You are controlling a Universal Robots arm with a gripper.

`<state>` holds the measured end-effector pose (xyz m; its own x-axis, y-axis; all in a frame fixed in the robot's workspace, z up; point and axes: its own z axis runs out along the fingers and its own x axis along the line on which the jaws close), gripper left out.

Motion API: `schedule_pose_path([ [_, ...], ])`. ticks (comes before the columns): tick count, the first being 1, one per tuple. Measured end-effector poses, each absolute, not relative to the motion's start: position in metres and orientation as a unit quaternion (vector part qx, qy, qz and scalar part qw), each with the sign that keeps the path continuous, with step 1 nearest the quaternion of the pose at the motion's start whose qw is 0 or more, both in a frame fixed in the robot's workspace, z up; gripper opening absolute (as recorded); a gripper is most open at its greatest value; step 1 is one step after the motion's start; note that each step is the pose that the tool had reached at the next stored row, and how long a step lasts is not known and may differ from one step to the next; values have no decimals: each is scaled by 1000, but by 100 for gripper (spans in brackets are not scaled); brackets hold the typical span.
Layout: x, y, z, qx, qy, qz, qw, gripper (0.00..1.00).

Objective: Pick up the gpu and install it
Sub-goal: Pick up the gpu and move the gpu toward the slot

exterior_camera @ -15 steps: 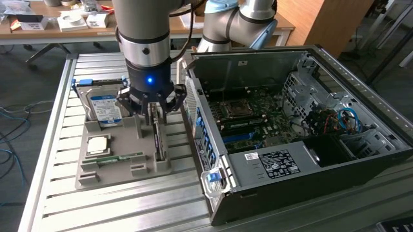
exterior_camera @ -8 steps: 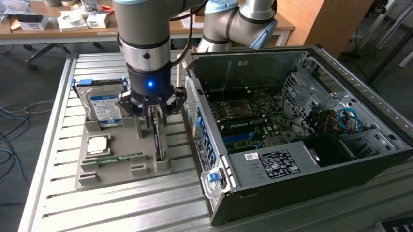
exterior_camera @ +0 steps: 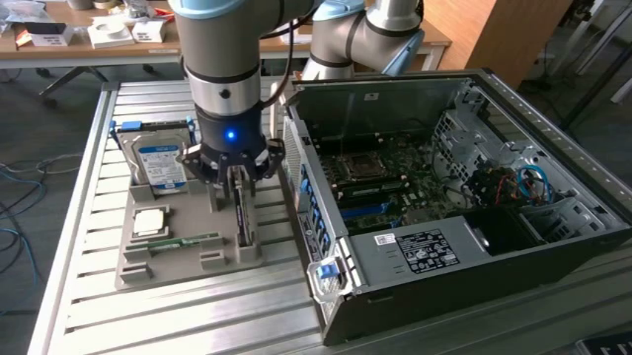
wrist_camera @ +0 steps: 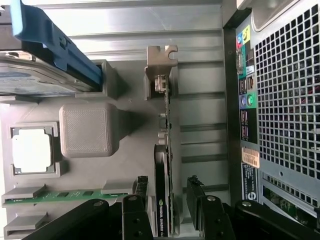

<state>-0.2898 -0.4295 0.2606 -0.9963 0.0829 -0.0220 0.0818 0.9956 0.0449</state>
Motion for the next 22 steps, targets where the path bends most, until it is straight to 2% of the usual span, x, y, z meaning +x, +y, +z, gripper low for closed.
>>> schedule_pose_path([
  [22,-292,-431,246,41,999,22,12,44],
])
